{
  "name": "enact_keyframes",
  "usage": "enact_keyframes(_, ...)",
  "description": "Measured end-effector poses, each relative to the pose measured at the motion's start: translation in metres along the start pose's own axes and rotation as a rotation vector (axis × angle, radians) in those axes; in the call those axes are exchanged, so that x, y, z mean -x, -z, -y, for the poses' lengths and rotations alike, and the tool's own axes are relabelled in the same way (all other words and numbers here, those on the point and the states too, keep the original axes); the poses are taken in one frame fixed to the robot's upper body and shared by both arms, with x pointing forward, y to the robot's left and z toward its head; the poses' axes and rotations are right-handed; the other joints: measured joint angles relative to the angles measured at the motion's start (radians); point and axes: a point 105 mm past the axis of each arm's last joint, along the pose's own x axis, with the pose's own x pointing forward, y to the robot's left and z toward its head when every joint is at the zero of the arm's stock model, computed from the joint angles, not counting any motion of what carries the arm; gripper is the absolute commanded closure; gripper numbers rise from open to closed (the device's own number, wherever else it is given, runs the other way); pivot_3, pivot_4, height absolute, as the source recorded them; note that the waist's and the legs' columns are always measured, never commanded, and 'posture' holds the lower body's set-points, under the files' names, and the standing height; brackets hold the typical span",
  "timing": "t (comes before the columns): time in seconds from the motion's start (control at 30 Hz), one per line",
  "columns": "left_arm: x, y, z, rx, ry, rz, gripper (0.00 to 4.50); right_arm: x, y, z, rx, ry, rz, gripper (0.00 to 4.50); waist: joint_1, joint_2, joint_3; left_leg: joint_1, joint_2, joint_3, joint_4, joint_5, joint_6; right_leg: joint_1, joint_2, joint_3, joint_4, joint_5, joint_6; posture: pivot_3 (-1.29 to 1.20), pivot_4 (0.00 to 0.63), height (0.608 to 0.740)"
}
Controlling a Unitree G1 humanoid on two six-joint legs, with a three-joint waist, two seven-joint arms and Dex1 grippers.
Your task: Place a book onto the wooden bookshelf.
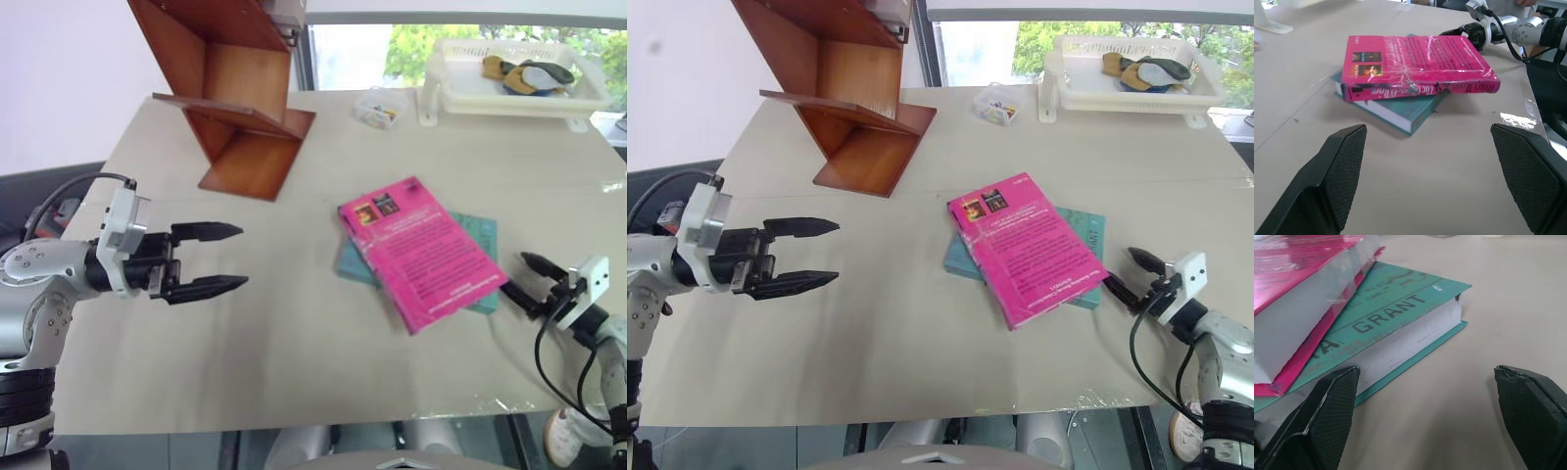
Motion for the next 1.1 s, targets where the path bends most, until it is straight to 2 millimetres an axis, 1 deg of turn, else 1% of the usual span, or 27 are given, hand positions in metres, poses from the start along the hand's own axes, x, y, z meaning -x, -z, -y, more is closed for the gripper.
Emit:
enact_keyframes(0.17, 0.000, 0.000, 0.000, 0.000, -0.002, -0.001, 0.13, -0.019, -0.002, -0.017, -0.012, -0.065, 0.029, 0.00, -0.001, 0.000, 0.000, 0.000, 0.000, 0.000, 0.000, 0.000, 0.000, 0.000, 0.000, 0.000, 0.000, 0.000, 0.000, 0.00, 0.150, 0.740)
enact_keyframes(0.27, 0.000, 0.000, 0.000, 0.000, -0.003, -0.001, 0.13, -0.027, -0.002, -0.024, -0.016, -0.085, 0.033, 0.00, 0.001, 0.000, 0.000, 0.000, 0.000, 0.000, 0.000, 0.000, 0.000, 0.000, 0.001, 0.000, 0.000, 0.000, 0.000, 0.00, 0.150, 0.740)
enact_keyframes(0.43, 0.000, 0.000, -0.001, 0.000, -0.009, -0.001, 0.13, -0.024, -0.003, -0.019, 0.016, -0.051, 0.013, 0.00, 0.001, 0.000, 0.000, 0.000, 0.000, 0.000, 0.000, 0.000, 0.000, 0.000, 0.001, 0.000, 0.000, 0.000, 0.000, 0.00, 0.150, 0.740)
enact_keyframes(0.53, 0.000, 0.000, -0.001, 0.000, -0.009, -0.001, 0.13, -0.018, -0.017, -0.002, 0.091, 0.022, 0.031, 0.00, 0.001, 0.000, 0.000, 0.000, 0.000, 0.000, 0.000, 0.000, 0.000, 0.000, 0.001, 0.000, 0.000, 0.000, 0.000, 0.00, 0.150, 0.740)
enact_keyframes(0.63, -0.001, 0.000, -0.001, -0.001, -0.007, -0.002, 0.13, -0.024, -0.037, 0.007, 0.133, 0.066, 0.084, 0.00, -0.004, 0.000, 0.000, 0.001, 0.000, 0.000, -0.001, 0.000, 0.000, 0.000, 0.001, 0.001, 0.000, 0.000, 0.000, 0.00, 0.150, 0.740)
enact_keyframes(0.7, -0.002, 0.000, -0.001, 0.001, 0.000, -0.003, 0.13, -0.035, -0.053, 0.002, 0.154, 0.066, 0.145, 0.00, -0.004, 0.000, 0.000, 0.002, 0.000, 0.000, -0.002, 0.001, -0.001, 0.000, 0.001, 0.001, 0.000, 0.000, 0.000, 0.00, 0.150, 0.740)
enact_keyframes(0.8, -0.004, 0.001, 0.000, 0.004, 0.007, -0.006, 0.13, -0.048, -0.066, -0.012, 0.174, 0.028, 0.189, 0.00, -0.001, 0.000, 0.000, 0.002, 0.000, 0.000, -0.003, 0.001, -0.001, 0.000, 0.001, 0.000, 0.000, 0.000, -0.001, 0.00, 0.150, 0.740)
enact_keyframes(0.9, -0.004, 0.001, 0.000, 0.005, 0.007, -0.006, 0.13, -0.056, -0.063, -0.021, 0.177, -0.005, 0.174, 0.00, 0.002, 0.000, 0.000, 0.002, 0.000, 0.000, -0.003, 0.001, -0.001, 0.000, 0.001, 0.000, -0.001, 0.000, 0.000, 0.00, 0.150, 0.740)
enact_keyframes(0.93, -0.004, 0.002, 0.000, 0.006, 0.007, -0.006, 0.13, -0.059, -0.059, -0.025, 0.172, -0.018, 0.159, 0.00, 0.002, 0.000, 0.000, 0.002, 0.000, 0.000, -0.003, 0.001, -0.001, 0.000, 0.001, 0.000, -0.001, 0.000, 0.000, 0.00, 0.150, 0.740)
enact_keyframes(1.1, -0.004, 0.003, 0.001, 0.011, 0.007, -0.008, 0.13, -0.068, -0.052, -0.033, 0.169, -0.038, 0.129, 0.00, 0.000, 0.000, 0.000, 0.002, 0.000, 0.000, -0.003, 0.001, -0.001, 0.000, 0.002, 0.000, 0.000, 0.000, -0.001, 0.00, 0.150, 0.740)
